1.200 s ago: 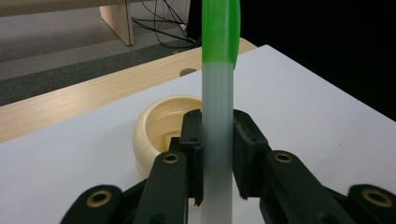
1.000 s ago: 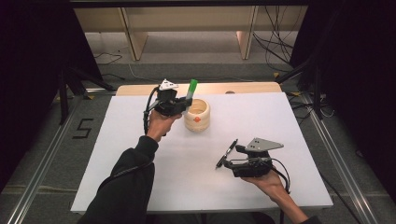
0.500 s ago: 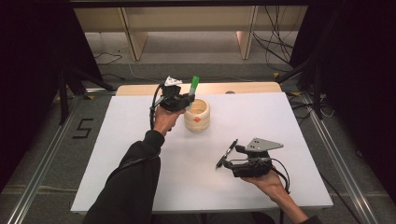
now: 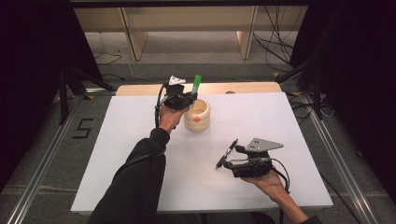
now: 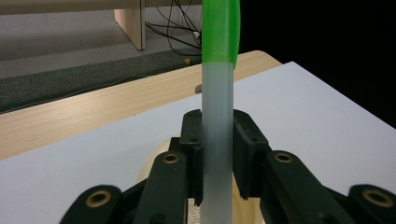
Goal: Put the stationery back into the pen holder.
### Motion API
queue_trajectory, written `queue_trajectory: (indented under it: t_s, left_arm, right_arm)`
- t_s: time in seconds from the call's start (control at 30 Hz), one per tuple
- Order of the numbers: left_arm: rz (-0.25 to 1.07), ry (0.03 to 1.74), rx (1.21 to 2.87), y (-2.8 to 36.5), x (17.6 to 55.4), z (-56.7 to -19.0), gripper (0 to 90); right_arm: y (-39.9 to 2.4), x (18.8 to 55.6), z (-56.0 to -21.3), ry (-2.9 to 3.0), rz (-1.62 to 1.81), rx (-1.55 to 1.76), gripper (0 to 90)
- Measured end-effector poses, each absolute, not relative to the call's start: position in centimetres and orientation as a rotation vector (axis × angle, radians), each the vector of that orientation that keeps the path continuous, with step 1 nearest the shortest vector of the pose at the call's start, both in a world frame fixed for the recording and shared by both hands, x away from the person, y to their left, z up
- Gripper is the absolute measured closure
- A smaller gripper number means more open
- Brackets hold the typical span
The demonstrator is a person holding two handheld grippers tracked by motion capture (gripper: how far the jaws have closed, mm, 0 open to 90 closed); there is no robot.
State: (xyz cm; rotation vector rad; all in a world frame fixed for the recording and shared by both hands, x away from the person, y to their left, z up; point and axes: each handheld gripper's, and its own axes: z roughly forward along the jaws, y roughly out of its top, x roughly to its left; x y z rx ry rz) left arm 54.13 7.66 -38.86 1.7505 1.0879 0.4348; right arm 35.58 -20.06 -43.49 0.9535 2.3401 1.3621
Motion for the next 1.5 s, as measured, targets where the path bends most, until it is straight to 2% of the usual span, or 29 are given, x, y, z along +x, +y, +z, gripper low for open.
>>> queue_trajectory:
  t_s: [1.27,1.3,1.37,1.5]
  left_arm:
    - [0.417,1.147,1.791,6.2,55.4,-40.5,74.8]
    - [0.412,1.148,1.79,6.2,55.4,-40.5,72.2]
    - [0.423,1.138,1.802,6.2,55.3,-40.1,61.4]
    - [0.41,1.118,1.813,6.5,54.8,-39.0,51.4]
  right_arm:
    - [-20.0,35.6,-43.6,2.354,1.354,0.941,25.0]
    - [-20.0,35.6,-43.5,2.355,1.355,0.942,25.1]
    - [-20.1,35.6,-43.5,2.351,1.361,0.946,25.0]
    - [-20.1,35.6,-43.5,2.348,1.361,0.946,25.0]
